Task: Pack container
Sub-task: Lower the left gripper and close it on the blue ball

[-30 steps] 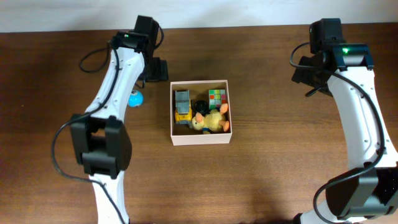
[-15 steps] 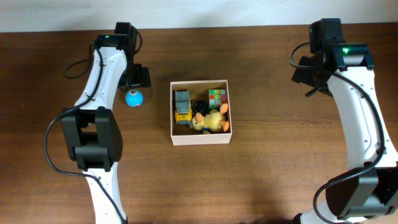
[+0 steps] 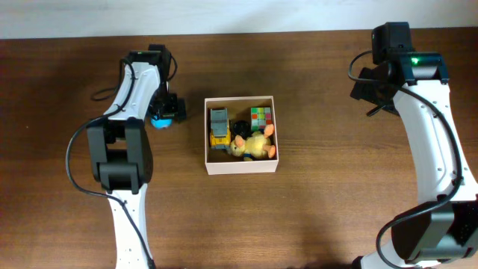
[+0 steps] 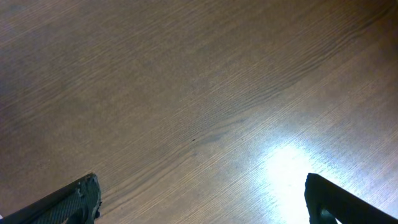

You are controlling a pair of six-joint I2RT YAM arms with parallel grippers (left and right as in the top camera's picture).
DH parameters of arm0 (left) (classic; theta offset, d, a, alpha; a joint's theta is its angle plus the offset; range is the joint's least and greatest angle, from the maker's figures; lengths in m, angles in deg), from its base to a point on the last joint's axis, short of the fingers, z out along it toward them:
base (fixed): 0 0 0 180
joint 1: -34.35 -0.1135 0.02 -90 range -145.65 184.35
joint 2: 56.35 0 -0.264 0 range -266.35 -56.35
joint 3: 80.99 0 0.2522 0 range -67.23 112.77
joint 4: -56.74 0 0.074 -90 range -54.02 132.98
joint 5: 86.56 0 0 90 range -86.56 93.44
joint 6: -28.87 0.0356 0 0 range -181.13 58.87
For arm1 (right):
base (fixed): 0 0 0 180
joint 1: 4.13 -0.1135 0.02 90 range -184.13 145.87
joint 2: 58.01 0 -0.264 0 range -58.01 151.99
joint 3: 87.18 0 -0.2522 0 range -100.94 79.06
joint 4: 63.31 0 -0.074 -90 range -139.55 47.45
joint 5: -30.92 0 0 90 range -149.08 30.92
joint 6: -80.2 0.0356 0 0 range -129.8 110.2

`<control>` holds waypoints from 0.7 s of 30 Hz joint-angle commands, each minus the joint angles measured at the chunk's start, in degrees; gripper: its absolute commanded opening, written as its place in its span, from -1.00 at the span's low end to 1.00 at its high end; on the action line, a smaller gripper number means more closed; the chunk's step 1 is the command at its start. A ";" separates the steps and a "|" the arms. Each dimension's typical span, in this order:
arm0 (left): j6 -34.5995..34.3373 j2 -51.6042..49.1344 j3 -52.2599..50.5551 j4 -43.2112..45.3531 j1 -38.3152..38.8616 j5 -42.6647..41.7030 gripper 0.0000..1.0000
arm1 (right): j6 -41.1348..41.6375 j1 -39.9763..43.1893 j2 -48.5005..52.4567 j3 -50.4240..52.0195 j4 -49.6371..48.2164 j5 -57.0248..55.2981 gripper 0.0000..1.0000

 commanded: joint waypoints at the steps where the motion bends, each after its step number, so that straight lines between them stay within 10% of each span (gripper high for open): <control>1: 0.98 -0.79 0.31 -0.17 -0.07 -0.96 0.96 | 0.68 0.26 0.20 0.04 0.02 -0.33 0.98; 21: 0.96 -0.79 0.31 3.10 -0.04 -0.98 0.01 | 0.70 0.26 0.20 0.04 0.02 -0.33 0.98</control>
